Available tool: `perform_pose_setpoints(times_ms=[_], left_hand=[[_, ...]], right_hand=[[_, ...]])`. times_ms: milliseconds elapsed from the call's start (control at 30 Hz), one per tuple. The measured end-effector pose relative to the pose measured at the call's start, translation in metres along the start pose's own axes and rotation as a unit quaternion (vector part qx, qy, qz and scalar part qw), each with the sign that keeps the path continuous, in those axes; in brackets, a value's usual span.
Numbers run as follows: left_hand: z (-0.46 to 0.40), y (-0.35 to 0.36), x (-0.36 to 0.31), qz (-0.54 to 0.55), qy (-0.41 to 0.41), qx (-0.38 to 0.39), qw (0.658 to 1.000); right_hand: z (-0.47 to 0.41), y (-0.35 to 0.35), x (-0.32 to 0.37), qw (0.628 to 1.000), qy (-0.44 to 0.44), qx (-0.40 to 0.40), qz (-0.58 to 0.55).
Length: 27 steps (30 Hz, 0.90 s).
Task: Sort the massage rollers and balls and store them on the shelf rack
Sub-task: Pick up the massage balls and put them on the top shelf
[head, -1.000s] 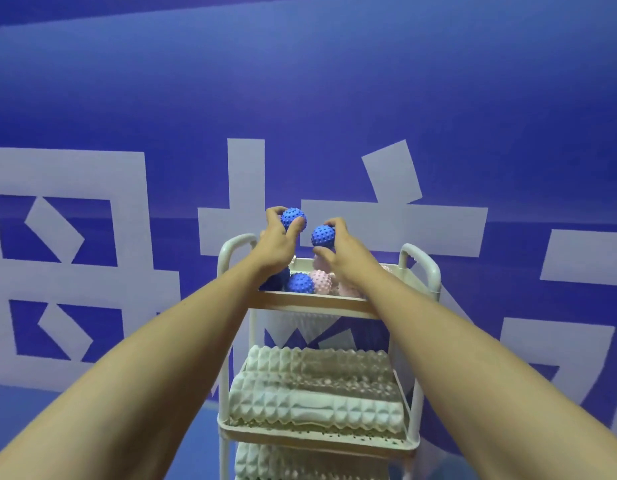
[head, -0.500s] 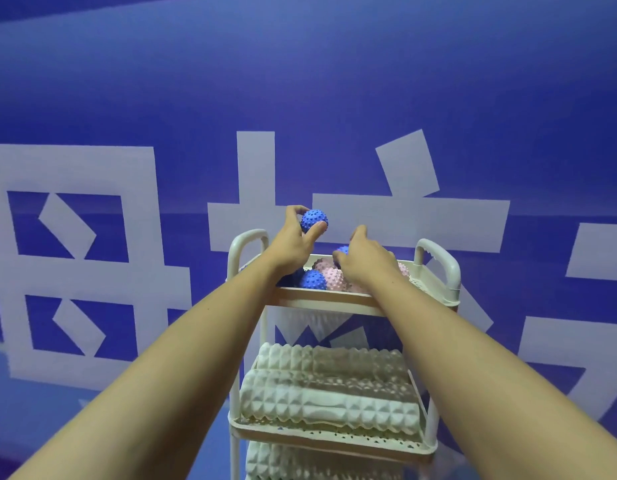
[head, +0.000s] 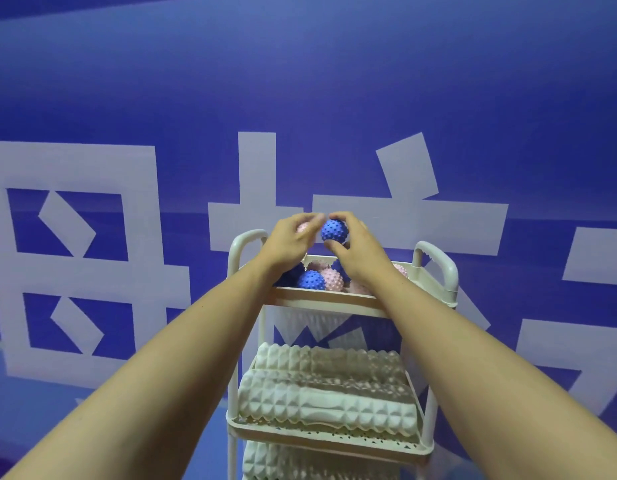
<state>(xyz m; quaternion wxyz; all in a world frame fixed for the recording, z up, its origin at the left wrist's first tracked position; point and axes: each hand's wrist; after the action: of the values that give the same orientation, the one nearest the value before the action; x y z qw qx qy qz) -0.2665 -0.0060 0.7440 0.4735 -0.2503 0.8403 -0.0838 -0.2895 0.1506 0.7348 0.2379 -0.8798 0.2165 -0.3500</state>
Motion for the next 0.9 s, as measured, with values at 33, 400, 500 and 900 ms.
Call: perform_pose_setpoints(times_ms=[33,400,500,900], left_hand=[[-0.003,0.0,-0.002,0.007,-0.023,-0.027,0.999],[-0.013,0.003,0.014,-0.111,-0.161,-0.043,0.98],[-0.016,0.001,0.016,-0.126,-0.188,-0.024,0.974],[0.011,0.0,-0.013,-0.108,0.083,-0.149,0.979]], right_hand=[[-0.001,0.0,0.0,0.999,0.021,-0.006,0.028],[-0.006,0.009,-0.006,0.986,0.057,0.074,0.139],[-0.007,0.012,-0.008,0.973,0.034,0.108,0.2],[-0.002,-0.001,0.002,0.971,-0.066,-0.056,0.221]])
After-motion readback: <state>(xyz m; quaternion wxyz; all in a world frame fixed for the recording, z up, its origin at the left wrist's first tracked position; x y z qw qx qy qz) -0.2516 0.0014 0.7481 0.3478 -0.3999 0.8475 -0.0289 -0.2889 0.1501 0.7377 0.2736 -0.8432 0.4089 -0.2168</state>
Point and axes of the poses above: each hand's wrist, its own z-axis away from the middle knuckle, its own y-axis out of the palm, x = y × z, and after that the axes turned 2 degrees about -y, right-handed
